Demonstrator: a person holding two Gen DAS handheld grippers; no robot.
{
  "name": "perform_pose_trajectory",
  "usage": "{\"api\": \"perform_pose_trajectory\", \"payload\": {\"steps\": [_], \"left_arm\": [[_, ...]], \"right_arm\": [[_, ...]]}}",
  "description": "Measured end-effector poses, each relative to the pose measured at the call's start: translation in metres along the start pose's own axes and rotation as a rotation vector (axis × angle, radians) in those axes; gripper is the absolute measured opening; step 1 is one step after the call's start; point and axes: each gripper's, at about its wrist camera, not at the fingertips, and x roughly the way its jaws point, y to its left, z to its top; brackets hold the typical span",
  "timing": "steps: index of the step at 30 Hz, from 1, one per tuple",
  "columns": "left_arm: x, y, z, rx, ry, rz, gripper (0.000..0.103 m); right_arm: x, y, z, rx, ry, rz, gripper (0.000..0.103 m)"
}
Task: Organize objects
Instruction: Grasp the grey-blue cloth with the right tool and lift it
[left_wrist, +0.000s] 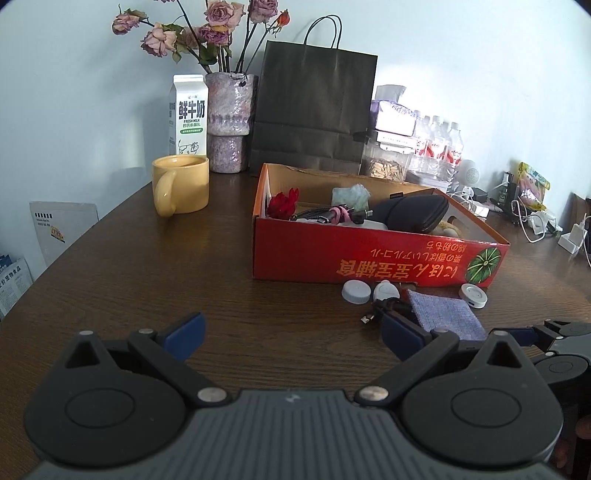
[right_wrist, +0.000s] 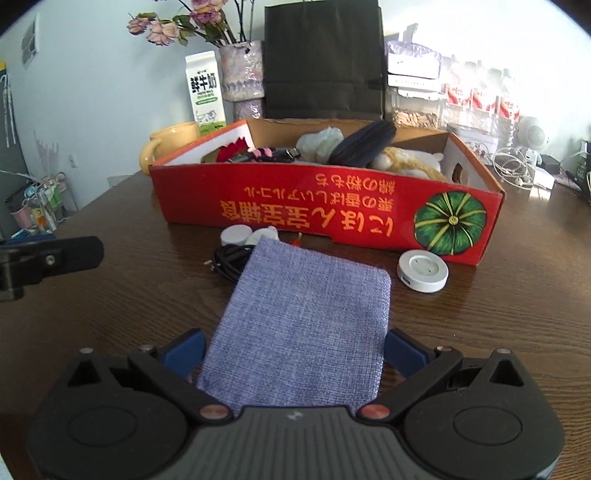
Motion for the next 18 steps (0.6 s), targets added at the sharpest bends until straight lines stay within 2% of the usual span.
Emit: {"api": "perform_pose_trajectory", "payload": {"steps": [8, 13, 14, 16, 17, 18], "left_arm": [[0.004, 0.001, -0.002, -0.009, 0.014, -0.008, 0.103], [0.007, 0.004, -0.003, -0.015, 0.021, -0.003, 0.103], [0.007, 0.004, -0.003, -0.015, 0.022, -0.002, 0.103], [0.007, 0.005, -0.003, -0.016, 0.024, -0.001, 0.103], [0.007, 0.006, -0.003, -0.017, 0.024, 0.000, 0.103], [0.007, 0.006, -0.003, -0.017, 0.025, 0.002, 0.103]], "right_arm": [[0.002, 0.005, -0.005, -0.047, -0.013, -0.019, 0.103], [-0.002, 0.004, -0.005, -0.044, -0.035, -0.022, 0.087], [-0.002, 0.004, -0.005, -0.042, -0.041, -0.022, 0.080], [-0.006, 0.001, -0.006, -0.024, -0.065, -0.025, 0.056], [-0.007, -0.001, -0.006, -0.013, -0.073, -0.021, 0.033], [-0.008, -0.003, -0.006, -0.004, -0.076, -0.020, 0.025]]}}
